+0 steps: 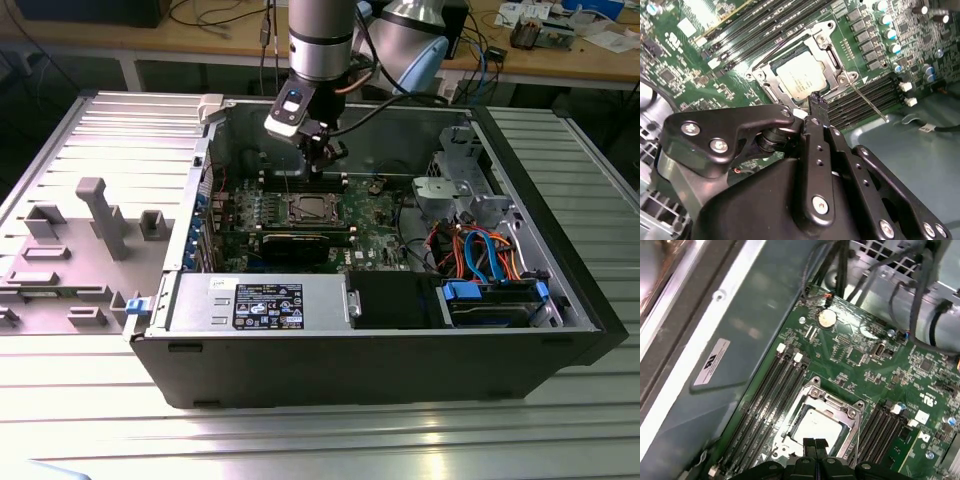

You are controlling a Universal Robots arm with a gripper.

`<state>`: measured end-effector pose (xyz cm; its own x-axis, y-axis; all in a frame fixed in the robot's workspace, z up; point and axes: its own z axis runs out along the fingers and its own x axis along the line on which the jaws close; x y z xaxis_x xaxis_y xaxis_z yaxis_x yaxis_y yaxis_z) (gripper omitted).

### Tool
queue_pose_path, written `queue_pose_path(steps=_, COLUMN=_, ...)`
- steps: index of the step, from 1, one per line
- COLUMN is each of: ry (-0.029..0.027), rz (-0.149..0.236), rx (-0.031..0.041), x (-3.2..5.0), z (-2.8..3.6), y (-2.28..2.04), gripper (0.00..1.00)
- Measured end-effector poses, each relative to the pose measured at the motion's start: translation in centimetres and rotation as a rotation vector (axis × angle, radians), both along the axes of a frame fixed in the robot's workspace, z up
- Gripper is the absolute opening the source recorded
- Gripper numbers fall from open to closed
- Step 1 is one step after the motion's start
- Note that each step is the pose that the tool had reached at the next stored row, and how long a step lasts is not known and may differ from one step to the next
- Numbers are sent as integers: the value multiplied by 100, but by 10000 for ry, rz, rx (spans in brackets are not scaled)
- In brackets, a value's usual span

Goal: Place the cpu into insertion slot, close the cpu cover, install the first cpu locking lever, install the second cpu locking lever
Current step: 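Install the first cpu locking lever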

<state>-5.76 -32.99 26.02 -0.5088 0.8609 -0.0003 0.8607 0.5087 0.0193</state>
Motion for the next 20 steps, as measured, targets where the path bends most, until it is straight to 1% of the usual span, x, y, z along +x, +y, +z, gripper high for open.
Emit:
queue_pose_path(steps=1, ry=-1, rz=214, rx=0, x=0, z=-1, y=0, gripper=11)
queue_pose_path(steps=6, ry=0, rz=987, rx=-1, x=0, z=-3, y=0, gripper=11)
queue_pose_path(steps=7, ry=0, rz=1233, rx=-1, x=0, z=-4, y=0, gripper=11)
queue_pose_path(steps=14, ry=0, rz=2295, rx=0, x=0, z=-8, y=0, gripper=11)
queue_pose_path(steps=16, ry=0, rz=2841, rx=0, x=0, z=-10, y=0, gripper=11)
queue_pose_path(steps=20, ry=0, rz=3486, rx=-1, x=0, z=-11, y=0, gripper=11)
